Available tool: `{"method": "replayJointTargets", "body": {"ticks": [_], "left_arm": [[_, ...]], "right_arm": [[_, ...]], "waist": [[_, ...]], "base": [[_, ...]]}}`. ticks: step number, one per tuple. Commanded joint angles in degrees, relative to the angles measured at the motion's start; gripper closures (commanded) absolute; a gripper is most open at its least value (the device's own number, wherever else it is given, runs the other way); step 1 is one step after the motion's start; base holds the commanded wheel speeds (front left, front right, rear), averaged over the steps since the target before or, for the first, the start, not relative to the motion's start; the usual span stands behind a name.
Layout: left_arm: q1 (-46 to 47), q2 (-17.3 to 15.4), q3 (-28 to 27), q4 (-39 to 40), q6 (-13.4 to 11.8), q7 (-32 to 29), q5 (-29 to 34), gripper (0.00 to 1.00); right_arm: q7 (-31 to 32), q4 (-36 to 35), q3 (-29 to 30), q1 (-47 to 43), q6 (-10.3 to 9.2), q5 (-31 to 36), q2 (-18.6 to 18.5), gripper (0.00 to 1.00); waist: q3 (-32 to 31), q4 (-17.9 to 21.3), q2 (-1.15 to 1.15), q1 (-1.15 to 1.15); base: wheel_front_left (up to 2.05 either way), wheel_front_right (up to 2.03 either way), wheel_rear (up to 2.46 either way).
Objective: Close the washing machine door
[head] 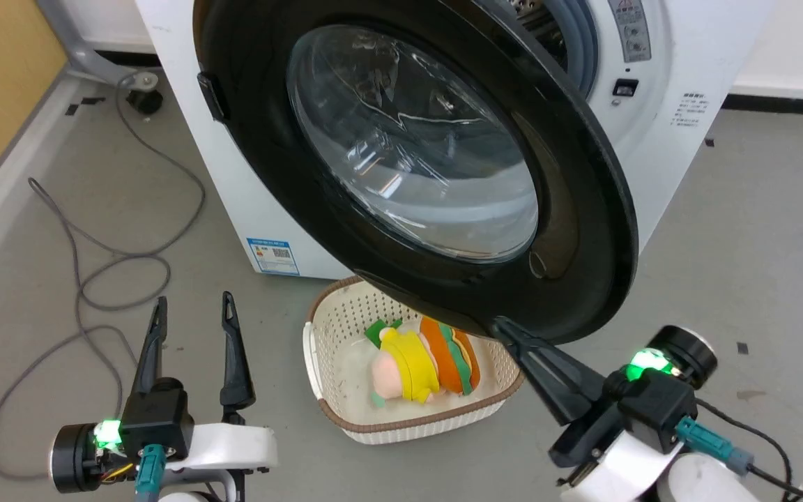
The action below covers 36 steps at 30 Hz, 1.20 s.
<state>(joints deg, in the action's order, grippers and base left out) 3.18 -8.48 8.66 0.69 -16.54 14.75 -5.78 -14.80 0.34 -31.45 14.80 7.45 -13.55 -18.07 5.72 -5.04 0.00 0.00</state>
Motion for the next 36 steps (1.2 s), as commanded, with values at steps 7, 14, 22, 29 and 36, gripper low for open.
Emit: {"method": "replayJointTargets", "body": {"ticks": [7, 14, 22, 29, 36], "left_arm": [[1.4, 1.7, -0.9, -0.3, 2.0, 0.2, 1.9, 0.0], [3.7, 2.9, -0.6, 0.0, 2.7, 0.2, 3.0, 0.0], [6.7, 3.9, -0.2, 0.3, 3.3, 0.2, 3.7, 0.0], [9.5, 4.4, 0.1, 0.8, 3.6, 0.2, 4.0, 0.0], [11.6, 4.7, 0.4, 1.2, 3.7, 0.2, 4.3, 0.0]], "right_arm": [[-0.2, 6.9, 6.4, 1.5, 0.03, 1.2, -0.8, 1.0], [-0.2, 10.4, 12.8, 5.1, 0.03, 2.8, -0.4, 1.0], [-0.2, 13.5, 19.5, 10.6, 0.03, 4.7, 0.1, 1.0], [-0.2, 16.5, 23.9, 17.1, 0.03, 6.0, 0.1, 1.0], [-0.2, 21.1, 25.9, 25.5, 0.03, 6.3, -0.9, 1.0]], "waist": [[3.3, 0.2, 0.0, 0.0], [7.3, 0.0, 0.0, 0.0], [11.9, -0.5, 0.0, 0.0], [16.1, -1.2, 0.0, 0.0], [19.1, -2.1, 0.0, 0.0]], "base": [[0.0, 0.0, 0.0], [0.0, 0.0, 0.0], [0.0, 0.0, 0.0], [0.0, 0.0, 0.0], [0.0, 0.0, 0.0]]}}
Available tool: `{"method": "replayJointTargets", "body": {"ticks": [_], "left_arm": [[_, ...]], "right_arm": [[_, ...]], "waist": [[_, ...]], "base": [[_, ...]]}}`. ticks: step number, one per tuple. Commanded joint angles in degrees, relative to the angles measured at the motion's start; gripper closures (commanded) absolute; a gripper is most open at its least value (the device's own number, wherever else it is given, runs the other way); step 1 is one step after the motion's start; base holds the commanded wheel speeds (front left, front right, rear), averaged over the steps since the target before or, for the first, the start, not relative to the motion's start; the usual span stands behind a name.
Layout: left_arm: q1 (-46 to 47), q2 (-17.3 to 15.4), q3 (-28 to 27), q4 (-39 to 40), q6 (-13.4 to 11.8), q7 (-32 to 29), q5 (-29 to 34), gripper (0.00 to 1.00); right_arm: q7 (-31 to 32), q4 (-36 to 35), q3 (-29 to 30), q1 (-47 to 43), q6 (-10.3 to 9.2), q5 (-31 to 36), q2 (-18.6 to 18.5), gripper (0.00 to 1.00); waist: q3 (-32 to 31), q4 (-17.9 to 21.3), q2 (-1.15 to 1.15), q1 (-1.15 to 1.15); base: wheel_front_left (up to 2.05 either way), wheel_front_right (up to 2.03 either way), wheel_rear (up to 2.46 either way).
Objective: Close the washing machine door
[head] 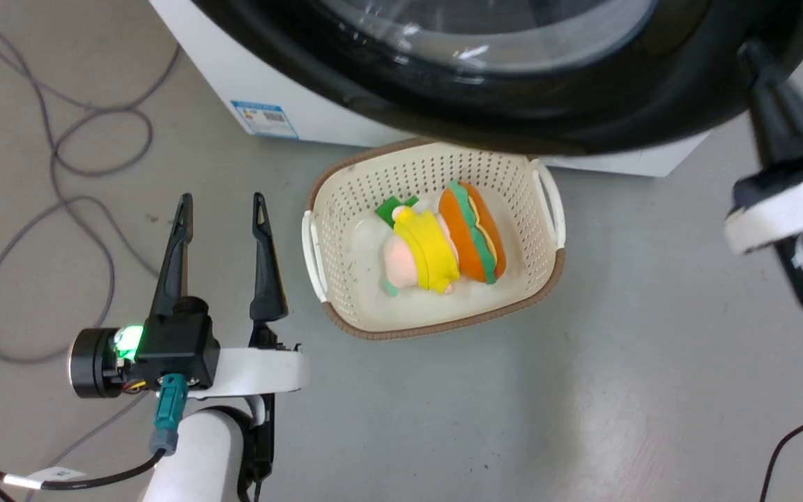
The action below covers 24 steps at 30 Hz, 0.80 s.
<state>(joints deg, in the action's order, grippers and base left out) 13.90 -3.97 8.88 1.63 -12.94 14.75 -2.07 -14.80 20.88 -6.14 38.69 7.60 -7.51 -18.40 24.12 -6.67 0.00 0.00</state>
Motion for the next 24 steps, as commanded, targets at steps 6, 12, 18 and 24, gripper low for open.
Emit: {"method": "replayJointTargets", "body": {"ticks": [6, 12, 18, 24], "left_arm": [[1.7, 0.6, 0.8, 0.5, -0.3, 0.2, 0.3, 0.0], [1.9, 0.8, 0.9, 0.6, -0.7, 0.2, 0.1, 0.0], [1.8, 0.9, 0.6, 0.5, -1.0, 0.2, 0.0, 0.0], [0.2, 0.8, -0.4, -0.2, -1.3, 0.2, 0.5, 0.0]], "right_arm": [[-0.2, 5.3, 2.3, 7.0, -0.11, 0.8, -1.7, 1.0], [-0.2, 9.6, 3.0, 11.0, -0.11, 1.5, -2.2, 1.0], [-0.2, 11.8, 2.7, 11.6, -0.11, 1.9, -2.5, 1.0], [-0.2, 8.7, 4.6, 7.7, -0.11, 2.4, -0.9, 1.0]], "waist": [[2.1, -1.6, 0.0, 0.0], [2.8, -2.2, 0.0, 0.0], [2.1, -2.2, 0.0, 0.0], [-1.1, -0.5, 0.0, 0.0]], "base": [[0.0, 0.0, 0.0], [0.0, 0.0, 0.0], [0.0, 0.0, 0.0], [0.0, 0.0, 0.0]]}}
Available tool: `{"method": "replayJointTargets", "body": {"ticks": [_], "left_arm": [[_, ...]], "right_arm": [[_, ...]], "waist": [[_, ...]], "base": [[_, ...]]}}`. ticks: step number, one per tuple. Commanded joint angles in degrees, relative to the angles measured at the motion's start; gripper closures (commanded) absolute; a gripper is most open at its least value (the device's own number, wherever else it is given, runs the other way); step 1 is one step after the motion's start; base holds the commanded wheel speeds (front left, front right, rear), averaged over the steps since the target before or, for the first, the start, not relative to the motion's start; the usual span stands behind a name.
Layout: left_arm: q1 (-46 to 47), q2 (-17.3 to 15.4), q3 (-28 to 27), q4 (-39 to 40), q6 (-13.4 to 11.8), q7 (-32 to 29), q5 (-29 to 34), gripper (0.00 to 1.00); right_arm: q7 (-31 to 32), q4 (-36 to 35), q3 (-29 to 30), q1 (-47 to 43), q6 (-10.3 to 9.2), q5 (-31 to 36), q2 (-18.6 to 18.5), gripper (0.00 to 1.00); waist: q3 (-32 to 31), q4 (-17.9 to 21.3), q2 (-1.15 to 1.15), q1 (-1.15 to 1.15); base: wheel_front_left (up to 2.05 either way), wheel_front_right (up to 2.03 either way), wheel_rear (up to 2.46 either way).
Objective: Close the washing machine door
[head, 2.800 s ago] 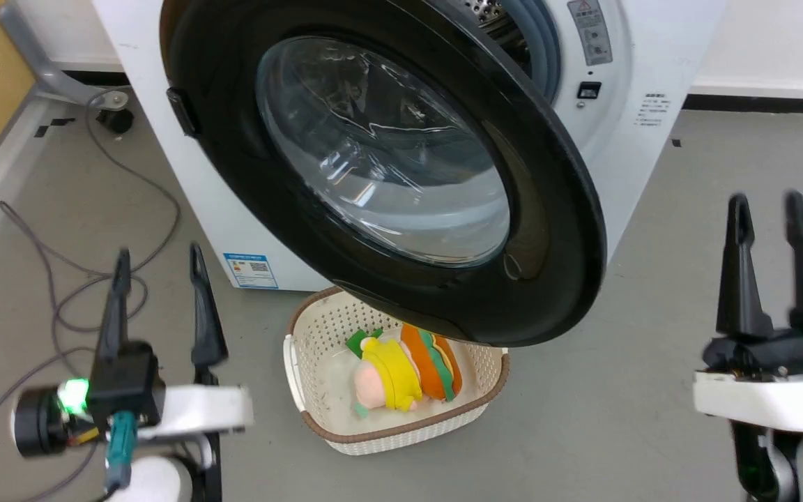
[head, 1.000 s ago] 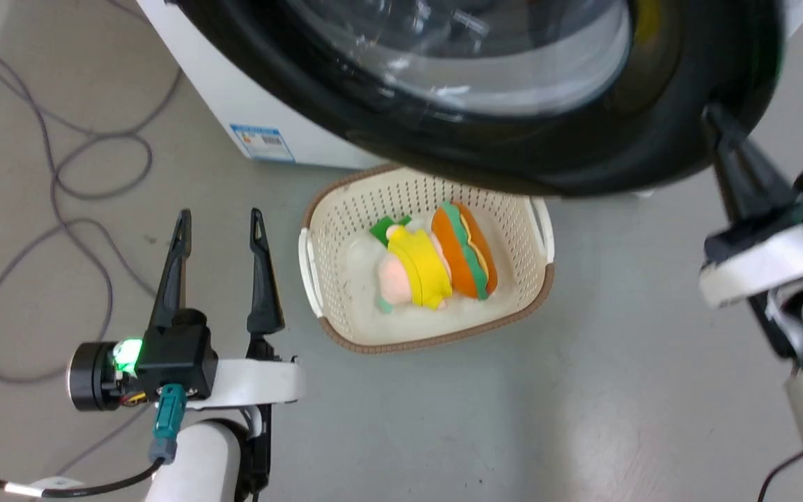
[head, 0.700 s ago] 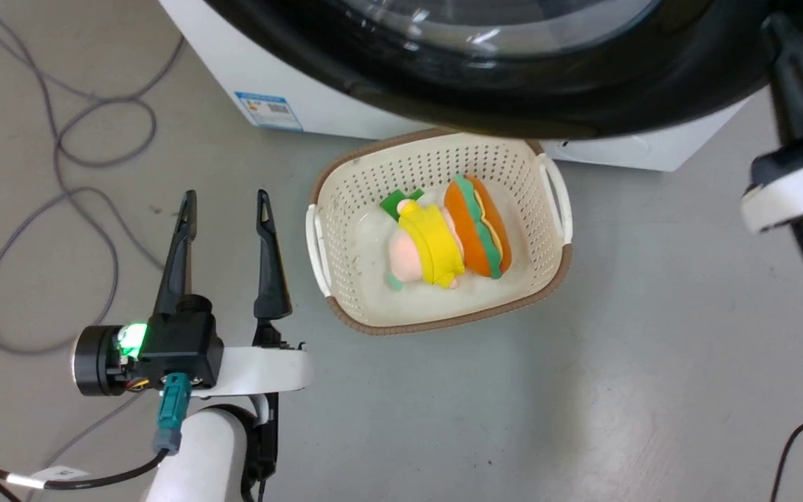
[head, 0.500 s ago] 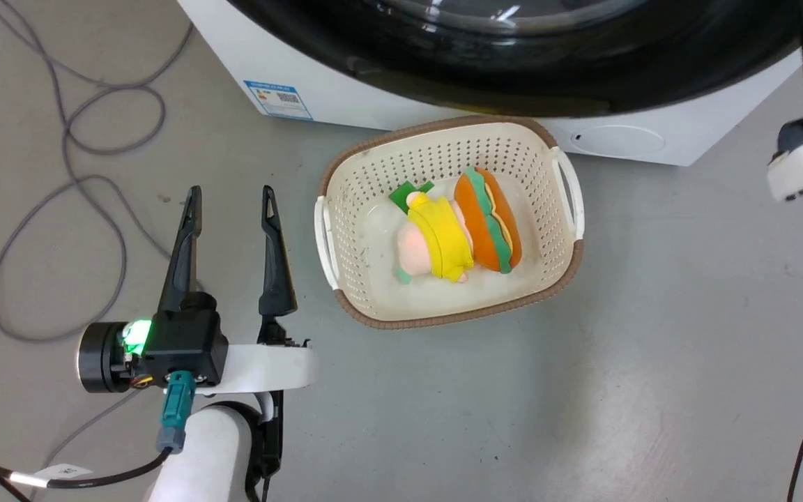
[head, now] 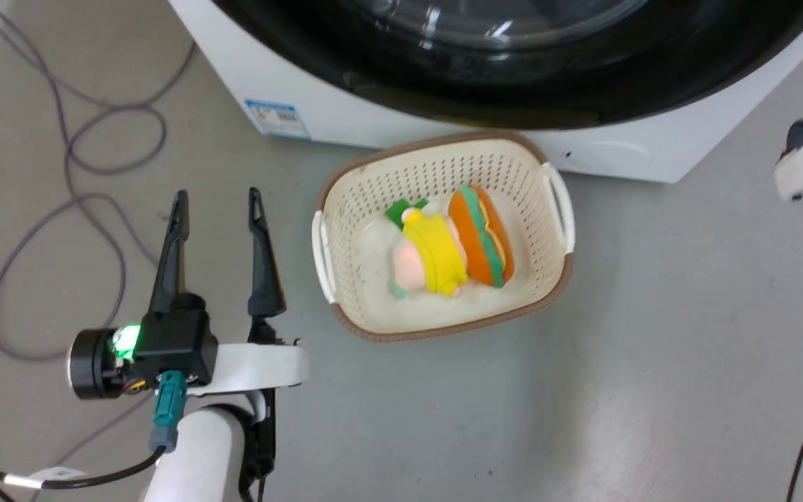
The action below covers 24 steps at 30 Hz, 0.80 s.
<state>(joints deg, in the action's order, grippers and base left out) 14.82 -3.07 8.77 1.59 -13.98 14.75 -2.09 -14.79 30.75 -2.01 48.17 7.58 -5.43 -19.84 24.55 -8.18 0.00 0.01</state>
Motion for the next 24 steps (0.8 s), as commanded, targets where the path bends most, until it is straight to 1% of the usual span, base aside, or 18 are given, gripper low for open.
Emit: {"method": "replayJointTargets", "body": {"ticks": [1, 10, 14, 15, 18, 20, 21, 24], "left_arm": [[-1.1, -0.2, -0.6, -0.4, -0.2, 0.2, 0.6, 0.0], [-5.1, -1.9, -2.0, -2.5, 0.0, 0.2, 1.2, 0.0], [-6.5, -2.3, -2.2, -3.3, 0.1, 0.2, 1.3, 0.0], [-6.5, -2.3, -2.2, -3.3, 0.1, 0.2, 1.3, 0.0], [-7.6, -2.5, -2.2, -3.8, 0.2, 0.2, 1.3, 0.0], [-8.4, -2.6, -2.2, -4.0, 0.1, 0.2, 1.4, 0.0], [-8.8, -2.7, -2.2, -4.1, 0.1, 0.2, 1.4, 0.0], [-10.2, -2.8, -2.3, -4.3, 0.0, 0.2, 1.4, 0.0]], "right_arm": [[-0.2, -2.4, 0.9, -2.9, -0.09, 0.7, 1.0, 1.0], [-0.2, -12.5, 7.1, -14.5, -0.09, 4.2, 6.0, 1.0], [-0.2, -15.4, 7.6, -19.4, -0.09, 5.5, 8.3, 1.0], [-0.2, -15.4, 7.6, -19.4, -0.09, 5.5, 8.3, 1.0], [-0.2, -17.0, 7.5, -22.9, -0.09, 4.9, 10.6, 1.0], [-0.2, -17.3, 7.1, -25.0, -0.09, 4.0, 11.8, 0.57], [-0.2, -17.3, 6.8, -26.0, -0.09, 3.8, 12.2, 0.0], [-0.2, -17.6, 5.9, -29.1, -0.09, 2.7, 13.6, 0.0]], "waist": [[-2.3, 1.6, 0.0, -0.01], [-10.2, 7.0, 0.0, -0.01], [-12.8, 9.1, 0.0, -0.01], [-12.8, 9.1, 0.0, -0.01], [-14.6, 10.4, 0.0, -0.01], [-15.7, 11.1, 0.0, -0.01], [-16.3, 11.4, 0.0, -0.01], [-18.1, 12.2, 0.0, -0.01]], "base": [[0.0, 0.0, 0.0], [0.0, 0.0, 0.0], [0.0, 0.0, 0.0], [0.0, 0.0, 0.0], [0.0, 0.0, 0.0], [0.0, 0.0, 0.0], [0.0, 0.0, 0.0], [0.0, 0.0, 0.0]]}}
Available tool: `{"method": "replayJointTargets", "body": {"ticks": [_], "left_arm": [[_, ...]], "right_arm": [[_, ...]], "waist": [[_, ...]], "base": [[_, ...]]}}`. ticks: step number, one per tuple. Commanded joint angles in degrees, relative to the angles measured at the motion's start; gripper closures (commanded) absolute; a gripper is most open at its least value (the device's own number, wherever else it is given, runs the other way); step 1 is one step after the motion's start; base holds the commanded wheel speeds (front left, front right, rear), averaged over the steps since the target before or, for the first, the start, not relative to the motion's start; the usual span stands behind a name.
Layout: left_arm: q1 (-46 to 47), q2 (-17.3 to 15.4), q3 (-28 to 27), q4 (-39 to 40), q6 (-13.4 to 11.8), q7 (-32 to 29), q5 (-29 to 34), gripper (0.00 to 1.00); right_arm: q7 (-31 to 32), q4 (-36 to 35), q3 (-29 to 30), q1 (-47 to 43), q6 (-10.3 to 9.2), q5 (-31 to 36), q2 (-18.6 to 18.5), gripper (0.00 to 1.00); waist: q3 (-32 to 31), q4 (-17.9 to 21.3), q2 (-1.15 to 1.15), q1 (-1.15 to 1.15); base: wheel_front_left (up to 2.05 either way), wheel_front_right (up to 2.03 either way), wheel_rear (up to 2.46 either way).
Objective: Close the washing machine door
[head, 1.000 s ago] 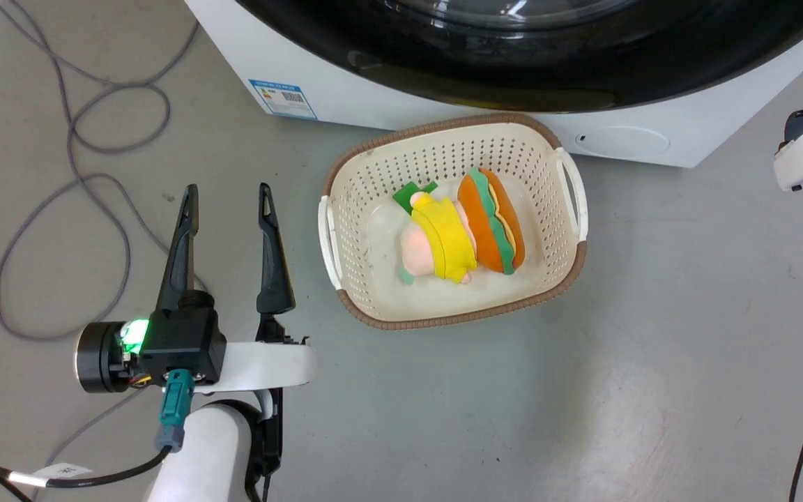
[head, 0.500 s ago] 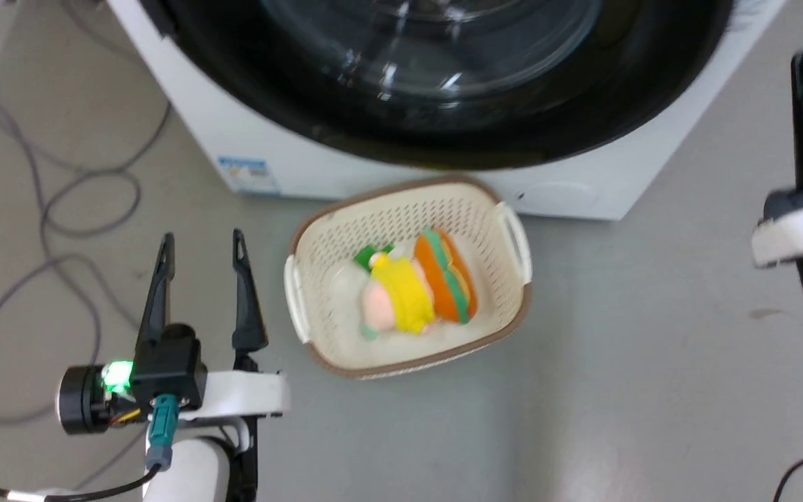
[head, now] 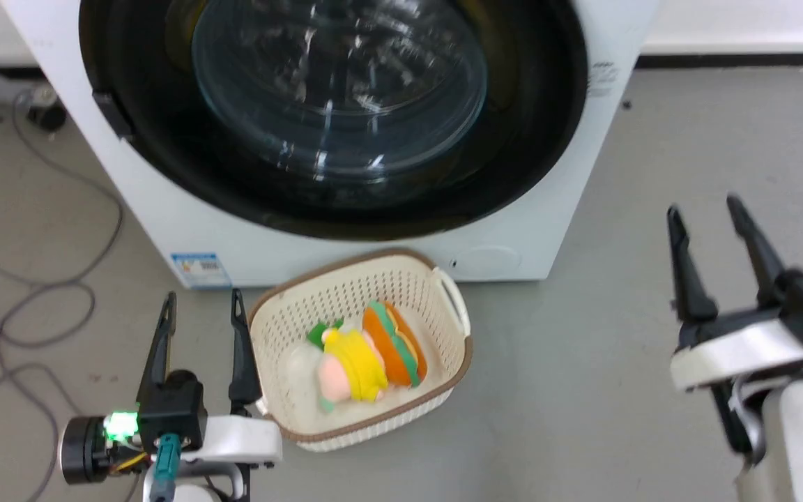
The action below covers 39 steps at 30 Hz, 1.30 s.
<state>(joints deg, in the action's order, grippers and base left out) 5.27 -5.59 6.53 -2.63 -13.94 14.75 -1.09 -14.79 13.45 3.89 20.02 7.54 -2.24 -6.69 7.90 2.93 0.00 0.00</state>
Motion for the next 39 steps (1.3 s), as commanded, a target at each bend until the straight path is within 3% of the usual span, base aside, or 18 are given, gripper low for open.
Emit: {"method": "replayJointTargets", "body": {"ticks": [1, 17, 18, 39], "left_arm": [[-1.1, -0.3, -0.1, -0.1, 0.0, 0.2, 0.3, 0.0], [-7.1, -0.3, 0.0, -0.6, -0.4, 0.2, 0.2, 0.0], [-6.5, -0.2, 0.1, -0.5, -0.2, 0.0, 0.0, 1.0], [-6.3, 0.3, -0.9, -0.1, 1.9, -2.2, 0.1, 1.0]], "right_arm": [[-0.2, -0.5, 0.1, -2.1, -0.05, -1.1, 1.0, 0.0], [-0.2, -4.4, -0.4, -17.3, -0.05, -6.0, 3.8, 0.0], [0.0, -4.2, -0.3, -16.8, 0.0, -6.0, 3.5, 1.0], [2.2, -5.6, -0.9, -17.3, -0.01, -4.8, 3.5, 1.0]], "waist": [[-1.9, 1.3, 0.0, 0.0], [-7.7, 2.3, 0.0, 0.0], [-7.7, 2.3, 0.0, 0.0], [-7.7, 1.5, 0.0, 0.0]], "base": [[0.0, 0.0, 0.0], [0.0, 0.0, 0.0], [0.0, 0.0, 0.0], [0.0, 0.0, 0.0]]}}
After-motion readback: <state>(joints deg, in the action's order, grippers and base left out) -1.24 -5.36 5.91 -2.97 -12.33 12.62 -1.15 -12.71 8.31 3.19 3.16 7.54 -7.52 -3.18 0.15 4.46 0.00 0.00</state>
